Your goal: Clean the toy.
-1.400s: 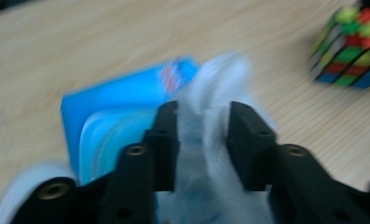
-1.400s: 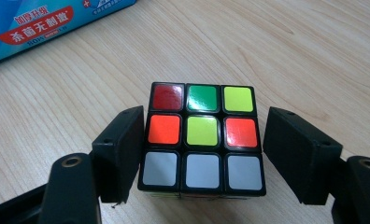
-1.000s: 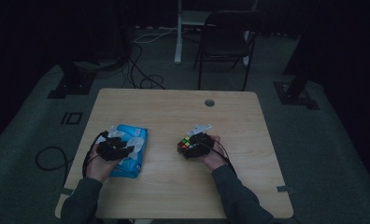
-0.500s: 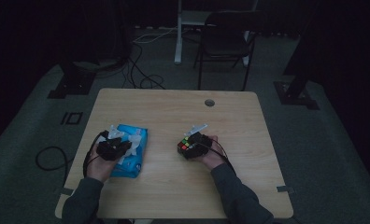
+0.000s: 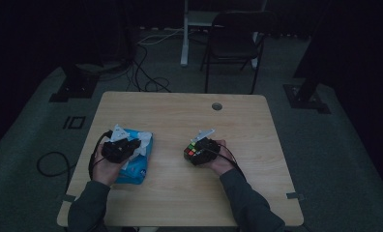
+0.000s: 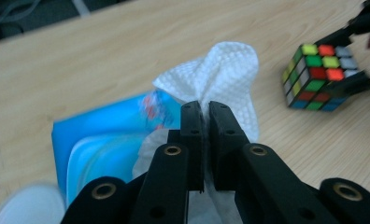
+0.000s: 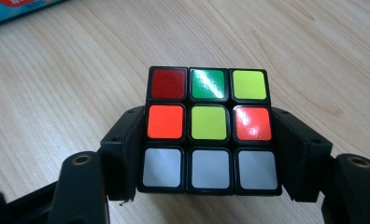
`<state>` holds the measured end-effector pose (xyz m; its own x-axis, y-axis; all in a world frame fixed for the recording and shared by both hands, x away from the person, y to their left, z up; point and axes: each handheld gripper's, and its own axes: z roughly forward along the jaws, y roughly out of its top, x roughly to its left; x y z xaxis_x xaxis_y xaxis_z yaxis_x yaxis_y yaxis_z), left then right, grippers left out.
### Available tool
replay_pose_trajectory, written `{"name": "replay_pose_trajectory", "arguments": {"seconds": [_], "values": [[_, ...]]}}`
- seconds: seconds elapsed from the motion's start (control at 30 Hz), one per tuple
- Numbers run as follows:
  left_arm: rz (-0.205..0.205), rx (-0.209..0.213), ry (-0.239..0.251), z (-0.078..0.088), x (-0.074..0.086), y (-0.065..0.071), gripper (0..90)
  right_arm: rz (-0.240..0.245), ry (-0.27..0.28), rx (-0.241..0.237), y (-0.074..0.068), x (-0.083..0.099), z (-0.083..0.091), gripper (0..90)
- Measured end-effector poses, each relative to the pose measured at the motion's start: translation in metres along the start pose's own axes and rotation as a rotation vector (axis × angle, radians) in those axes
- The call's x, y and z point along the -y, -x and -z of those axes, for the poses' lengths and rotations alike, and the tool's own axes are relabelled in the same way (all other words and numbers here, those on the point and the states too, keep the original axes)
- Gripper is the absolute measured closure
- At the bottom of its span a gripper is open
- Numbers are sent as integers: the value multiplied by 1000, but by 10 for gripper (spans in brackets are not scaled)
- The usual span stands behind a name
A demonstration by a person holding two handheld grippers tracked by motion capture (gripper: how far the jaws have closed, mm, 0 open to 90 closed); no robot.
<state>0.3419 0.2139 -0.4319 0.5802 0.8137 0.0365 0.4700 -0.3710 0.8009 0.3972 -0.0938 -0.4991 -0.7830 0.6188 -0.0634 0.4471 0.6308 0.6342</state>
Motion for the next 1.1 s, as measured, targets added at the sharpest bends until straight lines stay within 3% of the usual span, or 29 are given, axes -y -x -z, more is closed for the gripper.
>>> {"name": "replay_pose_trajectory", "arguments": {"seconds": [0.17, 1.1], "values": [[-19, 45, 15, -9, -13, 6, 864, 8, 12, -14, -1, 0, 5, 341], [-107, 214, 30, -65, -35, 50, 861, 78, 63, -56, -11, -6, 20, 341]]}}
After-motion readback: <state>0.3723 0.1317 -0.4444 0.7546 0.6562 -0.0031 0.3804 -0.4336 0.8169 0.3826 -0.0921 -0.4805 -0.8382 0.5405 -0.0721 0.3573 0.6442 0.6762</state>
